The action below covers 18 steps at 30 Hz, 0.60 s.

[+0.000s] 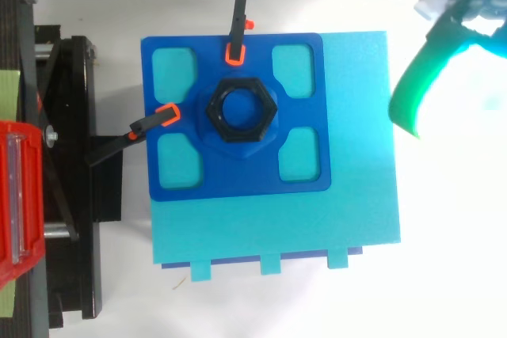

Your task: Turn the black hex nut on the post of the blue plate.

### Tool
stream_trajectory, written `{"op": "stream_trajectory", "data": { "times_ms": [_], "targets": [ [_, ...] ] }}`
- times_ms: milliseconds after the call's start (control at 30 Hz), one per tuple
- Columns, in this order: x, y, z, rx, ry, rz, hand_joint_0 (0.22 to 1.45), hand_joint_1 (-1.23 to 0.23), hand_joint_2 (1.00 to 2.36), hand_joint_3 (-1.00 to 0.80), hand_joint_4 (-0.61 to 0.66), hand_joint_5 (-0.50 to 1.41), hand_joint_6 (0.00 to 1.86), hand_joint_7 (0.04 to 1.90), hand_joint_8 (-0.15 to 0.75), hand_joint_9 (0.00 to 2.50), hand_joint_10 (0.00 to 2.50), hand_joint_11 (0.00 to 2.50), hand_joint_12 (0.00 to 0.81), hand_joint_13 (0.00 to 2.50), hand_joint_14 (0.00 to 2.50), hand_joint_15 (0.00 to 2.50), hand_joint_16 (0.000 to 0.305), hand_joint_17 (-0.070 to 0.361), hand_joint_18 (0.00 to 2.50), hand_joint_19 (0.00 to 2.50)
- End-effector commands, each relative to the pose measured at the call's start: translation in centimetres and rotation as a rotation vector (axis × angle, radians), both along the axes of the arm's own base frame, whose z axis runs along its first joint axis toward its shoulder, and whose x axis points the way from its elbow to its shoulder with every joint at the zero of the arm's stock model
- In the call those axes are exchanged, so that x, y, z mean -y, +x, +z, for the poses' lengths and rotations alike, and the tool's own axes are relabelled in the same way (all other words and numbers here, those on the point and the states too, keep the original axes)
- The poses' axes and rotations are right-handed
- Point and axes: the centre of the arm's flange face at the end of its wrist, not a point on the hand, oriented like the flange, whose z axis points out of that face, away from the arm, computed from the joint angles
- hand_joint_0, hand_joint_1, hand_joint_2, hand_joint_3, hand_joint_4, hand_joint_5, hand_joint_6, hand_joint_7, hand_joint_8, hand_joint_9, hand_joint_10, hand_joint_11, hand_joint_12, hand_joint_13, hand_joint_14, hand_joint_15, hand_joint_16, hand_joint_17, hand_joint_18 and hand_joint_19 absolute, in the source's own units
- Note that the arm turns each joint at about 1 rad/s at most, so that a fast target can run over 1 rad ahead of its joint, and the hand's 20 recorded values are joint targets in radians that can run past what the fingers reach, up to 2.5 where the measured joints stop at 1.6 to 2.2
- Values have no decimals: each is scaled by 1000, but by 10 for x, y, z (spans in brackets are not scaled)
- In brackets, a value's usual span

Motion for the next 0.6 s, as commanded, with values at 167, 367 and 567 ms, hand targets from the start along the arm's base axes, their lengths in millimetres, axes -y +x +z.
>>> {"op": "stream_trajectory", "data": {
  "times_ms": [167, 367, 567],
  "targets": [
    [-5, 24, -35, -37, -128, -30, 456, -909, 1000, -500, 18, -300, 502, 720, 141, 0, 0, 0, 320, 65, 1, 0, 43, 97, 0, 0],
    [-7, 41, -56, -28, -191, -33, 455, -881, 1000, -500, 27, -300, 502, 722, 143, 0, 0, 0, 321, 47, 0, 0, 43, 98, 0, 0],
    [-10, 51, -60, -6, -278, -36, 491, -867, 1000, -500, 27, -300, 502, 720, 138, 0, 0, 0, 310, 39, 0, 0, 41, 92, 0, 0]
  ]
}}
